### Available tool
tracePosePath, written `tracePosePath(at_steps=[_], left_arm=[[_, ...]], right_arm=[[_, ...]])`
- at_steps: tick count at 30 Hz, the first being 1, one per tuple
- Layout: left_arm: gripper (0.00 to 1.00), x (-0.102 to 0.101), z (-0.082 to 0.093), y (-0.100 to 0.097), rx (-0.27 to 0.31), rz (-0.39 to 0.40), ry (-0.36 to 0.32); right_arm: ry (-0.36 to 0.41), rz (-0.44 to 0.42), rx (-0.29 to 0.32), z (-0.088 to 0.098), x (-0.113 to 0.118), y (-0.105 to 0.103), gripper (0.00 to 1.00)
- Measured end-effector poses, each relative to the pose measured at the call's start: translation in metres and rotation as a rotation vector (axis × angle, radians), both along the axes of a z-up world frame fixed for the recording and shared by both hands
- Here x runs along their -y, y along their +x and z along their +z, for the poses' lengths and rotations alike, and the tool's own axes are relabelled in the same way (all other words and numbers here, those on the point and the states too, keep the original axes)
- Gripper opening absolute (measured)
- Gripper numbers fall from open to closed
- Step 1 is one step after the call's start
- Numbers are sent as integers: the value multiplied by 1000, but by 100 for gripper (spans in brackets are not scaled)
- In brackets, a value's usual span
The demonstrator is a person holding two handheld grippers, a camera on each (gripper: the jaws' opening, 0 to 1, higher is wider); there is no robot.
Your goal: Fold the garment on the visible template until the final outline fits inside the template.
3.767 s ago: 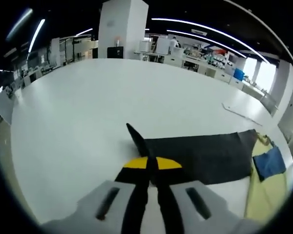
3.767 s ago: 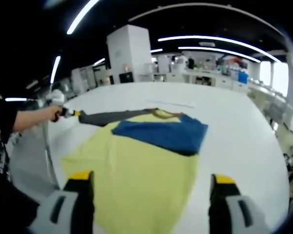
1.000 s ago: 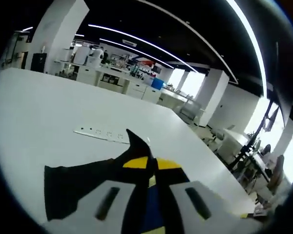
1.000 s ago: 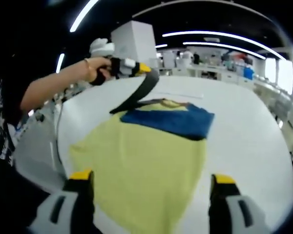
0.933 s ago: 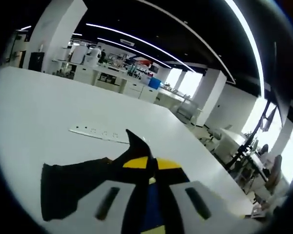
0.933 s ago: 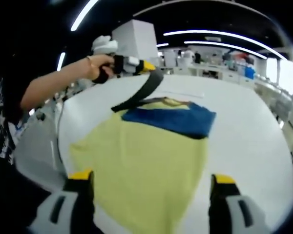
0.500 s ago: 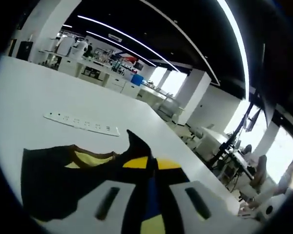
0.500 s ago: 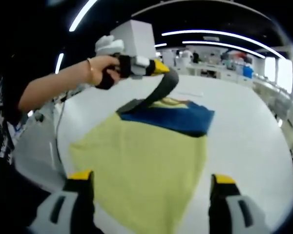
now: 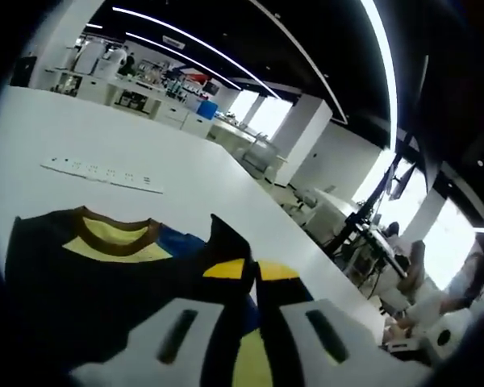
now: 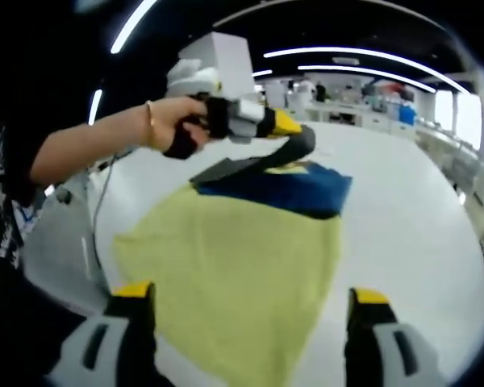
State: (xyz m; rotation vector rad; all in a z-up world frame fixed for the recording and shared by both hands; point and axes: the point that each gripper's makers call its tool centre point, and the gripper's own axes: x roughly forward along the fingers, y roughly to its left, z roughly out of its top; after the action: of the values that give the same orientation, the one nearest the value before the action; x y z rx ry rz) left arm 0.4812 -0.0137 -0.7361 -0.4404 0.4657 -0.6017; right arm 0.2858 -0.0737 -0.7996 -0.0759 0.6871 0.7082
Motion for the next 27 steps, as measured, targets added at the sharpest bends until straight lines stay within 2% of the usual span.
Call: tracePosePath(at_steps=[4,13,17,20,26,27], left_arm=[[1,14,-14,-10,-17,-46,31],[1,29,-56,-26,-66,-108,112],[4,34,-62,-38,-55,-155,135],[13,34,-61,-41,-39,-174,132],[48,34,-55,-45,41,-234,175],[57,33,-54,-45,49,-245,180]], right_arm=[[5,-3,-3,-2,0,1,99],[4,9,-3,-3,-3,0,99],[7,10,-4,-5,-4,-1,99],[11,13,-4,-5,-5,-2,99],[7,42,-6,-5,-8,-4,99],[9,48,-5,-4,-9,-5,99]])
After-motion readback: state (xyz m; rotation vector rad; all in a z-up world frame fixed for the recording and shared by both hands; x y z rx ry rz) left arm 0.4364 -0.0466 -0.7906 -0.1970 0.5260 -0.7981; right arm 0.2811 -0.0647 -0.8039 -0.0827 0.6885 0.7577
